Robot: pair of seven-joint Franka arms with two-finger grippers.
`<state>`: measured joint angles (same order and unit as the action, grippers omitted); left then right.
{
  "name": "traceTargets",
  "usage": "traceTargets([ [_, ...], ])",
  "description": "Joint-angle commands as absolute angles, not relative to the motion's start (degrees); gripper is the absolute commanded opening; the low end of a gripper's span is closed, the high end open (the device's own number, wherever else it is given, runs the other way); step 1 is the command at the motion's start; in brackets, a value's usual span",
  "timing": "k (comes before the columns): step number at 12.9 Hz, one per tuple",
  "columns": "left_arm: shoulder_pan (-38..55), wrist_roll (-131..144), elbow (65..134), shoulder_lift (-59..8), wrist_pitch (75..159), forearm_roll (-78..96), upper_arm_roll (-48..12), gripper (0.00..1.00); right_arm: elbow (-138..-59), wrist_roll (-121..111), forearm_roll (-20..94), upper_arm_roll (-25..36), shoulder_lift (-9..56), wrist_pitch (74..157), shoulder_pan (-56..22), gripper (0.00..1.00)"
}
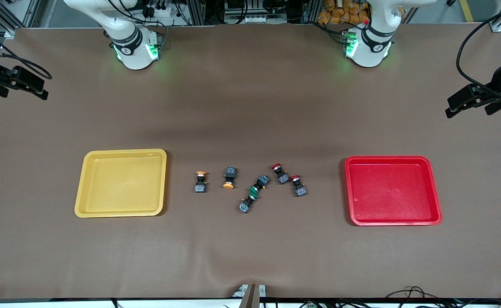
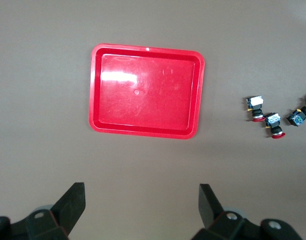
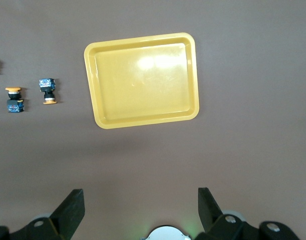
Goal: Place red and yellow buttons in trays
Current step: 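Reach the left gripper toward the red-capped button beside the red tray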
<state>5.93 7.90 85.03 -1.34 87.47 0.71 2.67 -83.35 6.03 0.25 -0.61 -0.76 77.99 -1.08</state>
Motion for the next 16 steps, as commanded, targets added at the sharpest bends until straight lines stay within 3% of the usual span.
traceTargets([
  [1, 5.7, 7.9, 83.5, -2.0, 86.7, -0.9, 2.4, 1.00, -85.2, 5.9, 1.8, 0.1, -2.6, 78.5, -1.1, 1.00],
  [6, 5.5, 7.7, 83.8, -2.2, 86.7, -1.1, 2.3, 1.00, -84.9, 6.4, 1.8, 0.1, -2.5, 78.5, -1.6, 1.00],
  [11, 5.8, 7.6, 84.0, -11.1, 88.7, -1.3, 2.4, 1.00, -84.7, 6.5, 1.9, 0.3, -2.5, 78.6, -1.2, 1.00],
  [16, 6.8, 9.3, 85.0, -18.7, 96.0, -0.7, 1.8, 1.00, -84.6, 6.5, 2.0, 0.2, -2.5, 78.7, -1.4, 1.00],
])
